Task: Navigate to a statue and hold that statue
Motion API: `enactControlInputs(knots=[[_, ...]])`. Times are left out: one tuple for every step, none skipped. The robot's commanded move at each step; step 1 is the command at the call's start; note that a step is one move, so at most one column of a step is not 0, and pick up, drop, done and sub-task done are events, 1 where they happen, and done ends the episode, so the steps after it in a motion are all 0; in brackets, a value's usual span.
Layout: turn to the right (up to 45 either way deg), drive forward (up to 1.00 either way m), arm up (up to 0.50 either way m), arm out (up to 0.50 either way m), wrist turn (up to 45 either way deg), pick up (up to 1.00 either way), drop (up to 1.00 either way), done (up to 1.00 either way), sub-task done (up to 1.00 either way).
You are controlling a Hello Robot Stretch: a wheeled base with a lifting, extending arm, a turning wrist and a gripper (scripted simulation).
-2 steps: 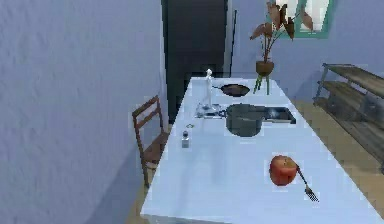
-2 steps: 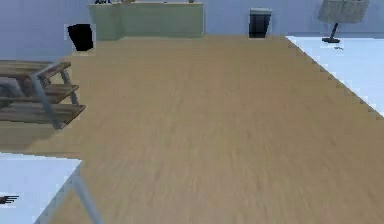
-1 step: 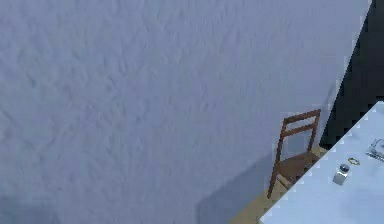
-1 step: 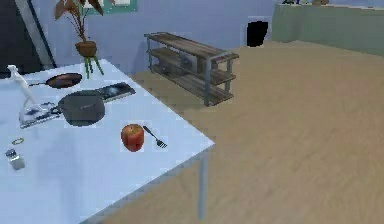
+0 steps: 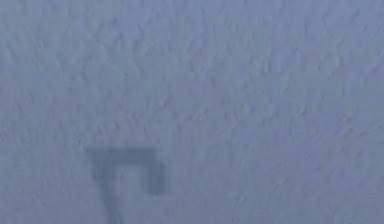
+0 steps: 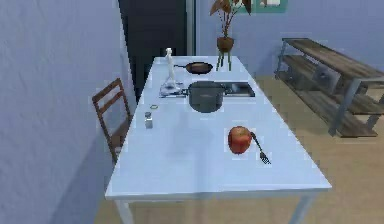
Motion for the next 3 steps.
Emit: enactControlInputs(knots=[[45.0, 0.0, 0.0, 0.0, 0.0, 0.0, 0.0, 0.0, 0.0], [45.0, 0.0, 0.0, 0.0, 0.0, 0.0, 0.0, 0.0, 0.0], [45.0, 0.0, 0.0, 0.0, 0.0, 0.0, 0.0, 0.0, 0.0]])
